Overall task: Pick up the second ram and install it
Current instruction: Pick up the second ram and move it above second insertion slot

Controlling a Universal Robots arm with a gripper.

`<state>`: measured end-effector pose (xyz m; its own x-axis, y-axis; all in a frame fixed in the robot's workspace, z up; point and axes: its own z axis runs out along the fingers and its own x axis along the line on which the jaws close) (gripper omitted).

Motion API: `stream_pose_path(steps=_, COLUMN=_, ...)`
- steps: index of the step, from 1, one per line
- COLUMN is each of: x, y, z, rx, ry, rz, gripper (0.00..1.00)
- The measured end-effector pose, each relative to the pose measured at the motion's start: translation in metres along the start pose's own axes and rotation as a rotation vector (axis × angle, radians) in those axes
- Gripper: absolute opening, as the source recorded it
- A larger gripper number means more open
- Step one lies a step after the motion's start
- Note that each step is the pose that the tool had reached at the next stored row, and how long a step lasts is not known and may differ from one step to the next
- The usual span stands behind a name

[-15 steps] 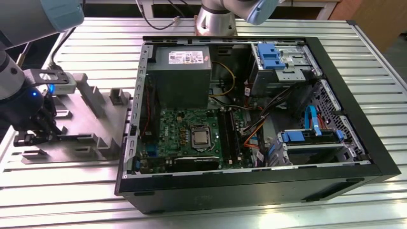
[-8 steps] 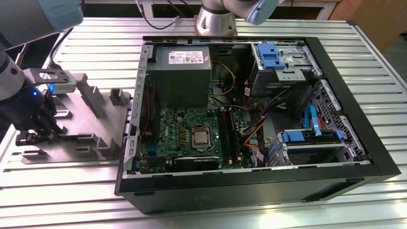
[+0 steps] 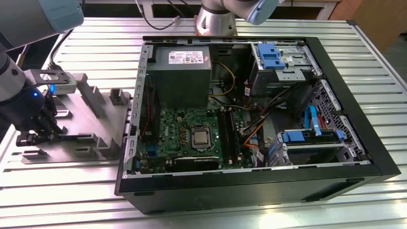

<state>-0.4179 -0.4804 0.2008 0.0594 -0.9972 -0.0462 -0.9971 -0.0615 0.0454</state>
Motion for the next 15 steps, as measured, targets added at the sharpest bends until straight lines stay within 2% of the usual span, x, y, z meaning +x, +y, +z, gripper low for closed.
stream_pose_path(steps=3, x=0.0001, y=0.0000, z=0.0000, rx=-0.0002, ry=0.0042, rz=0.000, gripper=0.24)
stream_pose_path(steps=15, x=0.0017, y=0.0001, z=0.0009, rx=-0.0004, ry=0.0047, rz=0.000, gripper=0.24)
